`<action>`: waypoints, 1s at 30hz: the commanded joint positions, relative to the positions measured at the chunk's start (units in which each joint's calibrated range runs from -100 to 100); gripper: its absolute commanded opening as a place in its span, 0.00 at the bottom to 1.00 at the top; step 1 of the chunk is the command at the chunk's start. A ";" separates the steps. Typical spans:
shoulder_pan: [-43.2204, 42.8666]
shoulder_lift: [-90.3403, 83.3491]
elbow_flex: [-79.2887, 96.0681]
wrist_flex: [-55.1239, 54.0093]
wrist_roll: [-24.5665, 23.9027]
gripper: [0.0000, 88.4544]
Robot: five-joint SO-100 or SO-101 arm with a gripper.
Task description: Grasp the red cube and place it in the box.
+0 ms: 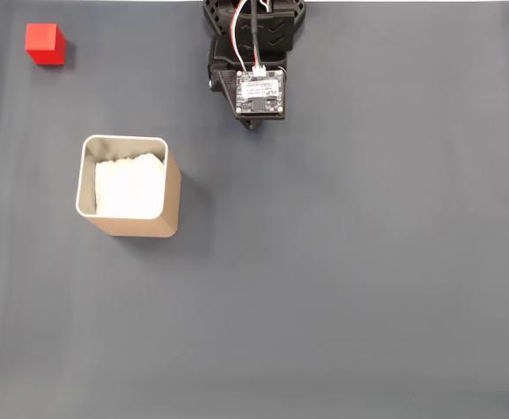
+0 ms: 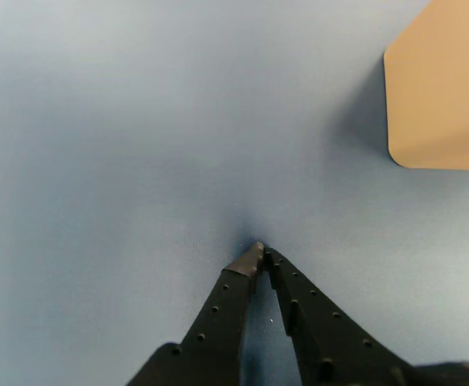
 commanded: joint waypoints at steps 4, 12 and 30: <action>-0.43 -0.45 0.64 1.06 0.20 0.01; -0.43 -0.45 0.64 1.06 0.20 0.01; -0.08 -0.53 0.64 0.98 0.20 0.01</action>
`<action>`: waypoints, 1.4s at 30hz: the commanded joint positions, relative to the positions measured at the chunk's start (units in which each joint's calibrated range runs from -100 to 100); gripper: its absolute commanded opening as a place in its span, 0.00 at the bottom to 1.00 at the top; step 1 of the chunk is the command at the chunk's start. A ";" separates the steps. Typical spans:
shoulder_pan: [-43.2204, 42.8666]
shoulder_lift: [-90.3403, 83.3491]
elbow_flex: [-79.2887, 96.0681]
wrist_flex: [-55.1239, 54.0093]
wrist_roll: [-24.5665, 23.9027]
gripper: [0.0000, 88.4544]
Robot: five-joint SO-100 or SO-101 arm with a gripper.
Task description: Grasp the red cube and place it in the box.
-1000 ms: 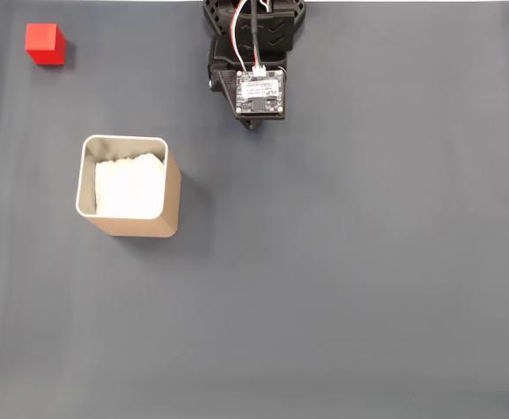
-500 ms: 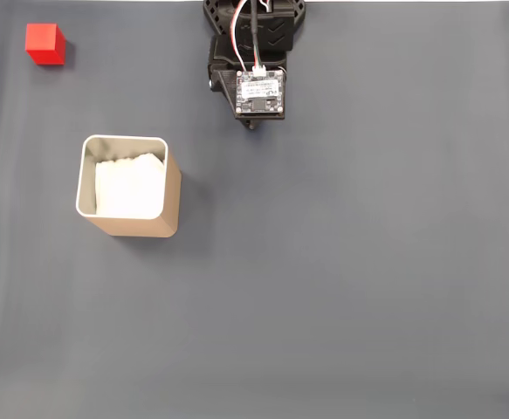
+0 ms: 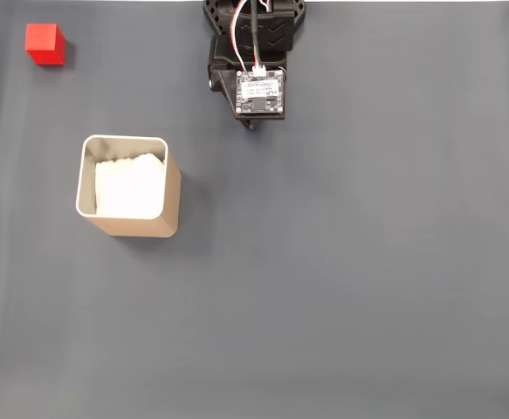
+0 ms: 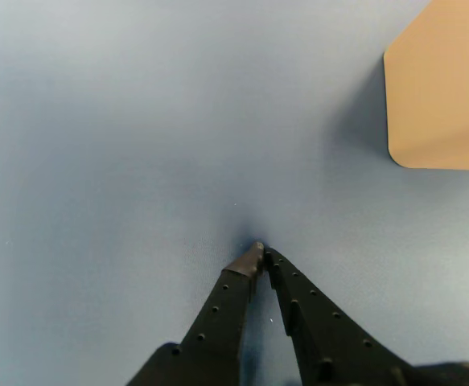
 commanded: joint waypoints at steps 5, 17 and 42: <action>-0.15 -0.53 0.64 0.98 0.24 0.01; -0.29 -0.53 0.64 -6.25 -0.73 0.00; -1.14 23.87 -28.53 -18.31 -3.32 0.00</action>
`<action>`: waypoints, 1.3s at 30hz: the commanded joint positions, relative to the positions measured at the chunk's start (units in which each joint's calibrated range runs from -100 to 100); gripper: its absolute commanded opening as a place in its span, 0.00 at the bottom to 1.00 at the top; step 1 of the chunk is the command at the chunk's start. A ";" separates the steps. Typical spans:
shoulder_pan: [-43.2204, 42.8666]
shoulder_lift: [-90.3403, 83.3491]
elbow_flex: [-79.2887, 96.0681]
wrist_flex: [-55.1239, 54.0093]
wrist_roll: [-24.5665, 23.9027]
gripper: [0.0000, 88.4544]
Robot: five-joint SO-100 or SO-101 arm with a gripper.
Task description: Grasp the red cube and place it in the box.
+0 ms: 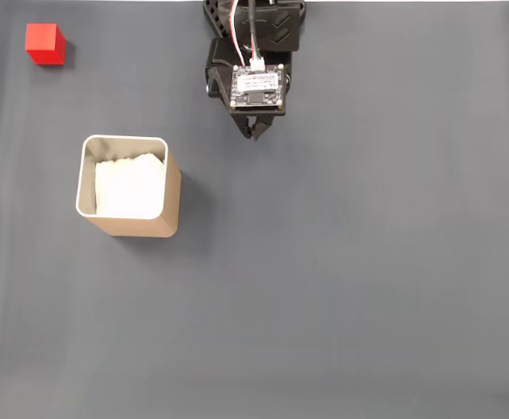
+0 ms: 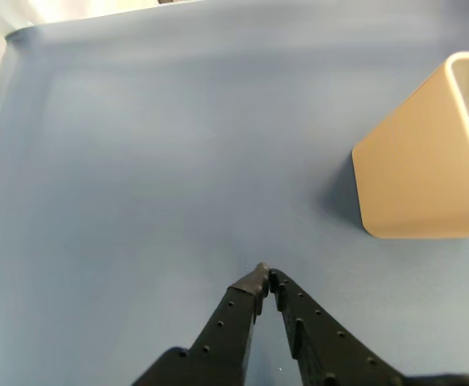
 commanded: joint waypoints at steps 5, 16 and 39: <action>0.25 11.68 -17.16 -0.92 -1.37 0.00; 5.65 24.58 -36.94 2.03 -1.07 0.00; 33.20 46.65 -67.57 16.47 -1.12 0.00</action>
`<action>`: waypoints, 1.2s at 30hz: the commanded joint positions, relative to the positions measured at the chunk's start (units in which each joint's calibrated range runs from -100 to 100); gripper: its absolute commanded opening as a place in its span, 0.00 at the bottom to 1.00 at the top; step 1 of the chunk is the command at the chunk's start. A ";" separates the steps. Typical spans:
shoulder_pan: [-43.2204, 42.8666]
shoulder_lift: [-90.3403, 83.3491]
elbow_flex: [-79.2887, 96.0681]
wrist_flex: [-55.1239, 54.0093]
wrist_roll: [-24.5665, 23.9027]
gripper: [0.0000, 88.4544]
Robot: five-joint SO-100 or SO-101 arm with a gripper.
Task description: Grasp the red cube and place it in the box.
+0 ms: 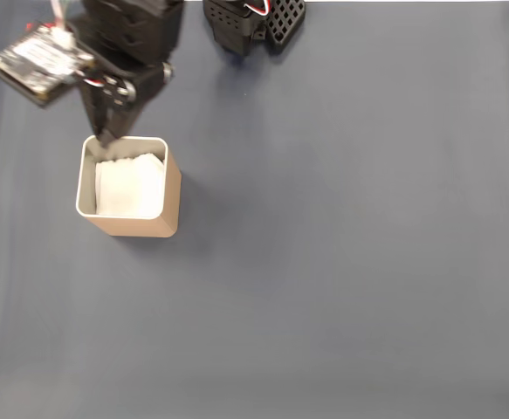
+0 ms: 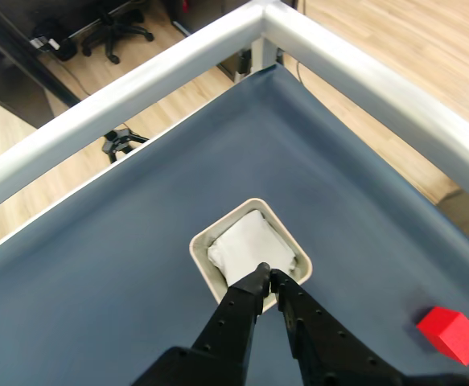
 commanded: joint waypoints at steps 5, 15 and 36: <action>7.22 4.90 -7.64 2.27 -0.44 0.00; 15.81 9.14 -8.10 2.10 0.54 0.00; 30.08 14.50 -1.26 -7.01 4.59 0.00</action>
